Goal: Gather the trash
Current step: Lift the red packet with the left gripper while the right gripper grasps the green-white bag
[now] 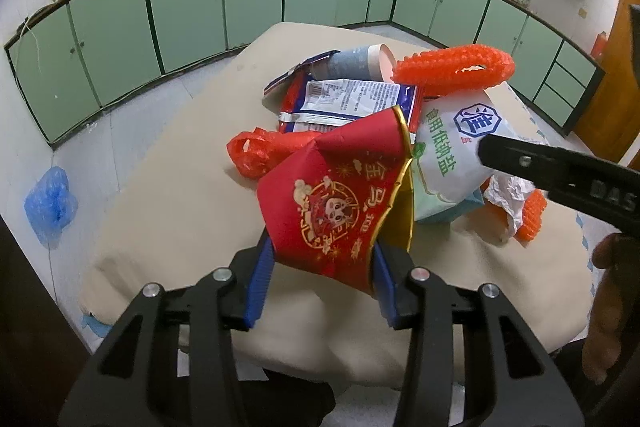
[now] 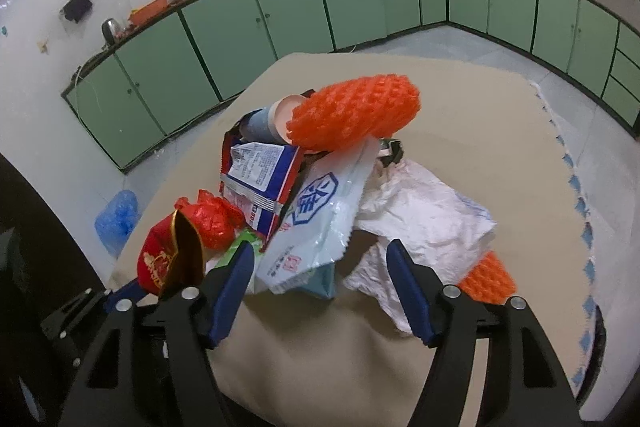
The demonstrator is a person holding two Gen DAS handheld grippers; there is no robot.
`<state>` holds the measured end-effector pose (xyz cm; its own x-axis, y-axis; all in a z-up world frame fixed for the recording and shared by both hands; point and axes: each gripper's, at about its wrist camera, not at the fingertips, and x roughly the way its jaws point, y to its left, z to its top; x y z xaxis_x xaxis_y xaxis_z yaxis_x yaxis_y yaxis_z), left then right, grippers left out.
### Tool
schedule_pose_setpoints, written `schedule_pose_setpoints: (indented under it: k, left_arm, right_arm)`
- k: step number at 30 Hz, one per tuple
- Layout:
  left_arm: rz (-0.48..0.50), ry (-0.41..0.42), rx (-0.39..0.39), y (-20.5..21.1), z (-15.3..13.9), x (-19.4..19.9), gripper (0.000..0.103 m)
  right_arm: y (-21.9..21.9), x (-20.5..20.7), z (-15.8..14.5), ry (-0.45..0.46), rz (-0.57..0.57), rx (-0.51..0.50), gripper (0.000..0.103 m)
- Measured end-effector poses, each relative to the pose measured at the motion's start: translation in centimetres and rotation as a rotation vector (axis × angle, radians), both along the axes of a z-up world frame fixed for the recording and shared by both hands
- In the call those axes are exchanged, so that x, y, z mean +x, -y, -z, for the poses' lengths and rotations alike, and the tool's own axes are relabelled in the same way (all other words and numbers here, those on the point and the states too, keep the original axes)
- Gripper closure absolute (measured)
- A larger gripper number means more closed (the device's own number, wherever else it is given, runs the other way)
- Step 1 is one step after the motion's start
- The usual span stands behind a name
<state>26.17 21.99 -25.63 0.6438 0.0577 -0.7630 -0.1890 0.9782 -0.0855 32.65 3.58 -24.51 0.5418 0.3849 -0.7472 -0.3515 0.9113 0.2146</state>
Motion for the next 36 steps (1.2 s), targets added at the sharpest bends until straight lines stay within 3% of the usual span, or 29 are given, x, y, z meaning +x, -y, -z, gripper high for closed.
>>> schedule_pose_setpoints:
  k: [1,4,7,16,26,30,36]
  left_arm:
    - [0.000,-0.001,-0.002,-0.1,0.0,0.0,0.061]
    - [-0.008,0.001,-0.005,-0.2,0.1,-0.2,0.061]
    - [-0.014,0.009,-0.006,-0.1,-0.4,-0.5,0.060]
    - [0.009,0.060,0.014,1.9,-3.5,-1.9,0.060]
    - [0.045,0.021,0.009,4.0,-2.1,-3.4,0.060]
    - [0.102,0.047,0.040,6.7,-3.6,-4.2,0.060]
    - [0.238,0.081,0.024,12.8,-5.3,-4.8,0.060]
  right_arm:
    - [-0.1,0.1,0.2,-0.012,-0.012,0.018,0.065]
    - [0.2,0.3,0.6,-0.045,-0.037,0.102,0.084]
    - [0.7,-0.5,-0.1,-0.021,-0.048,0.108,0.090]
    - [5.6,-3.9,-4.7,0.069,-0.008,0.143,0.092]
    - [12.1,-7.5,-7.5,0.154,0.106,0.109,0.092]
    - [15.5,-9.9,-9.2,0.199,0.153,0.090,0.092]
    - [21.8,-13.0,-10.5,0.215,0.267,0.050,0.092]
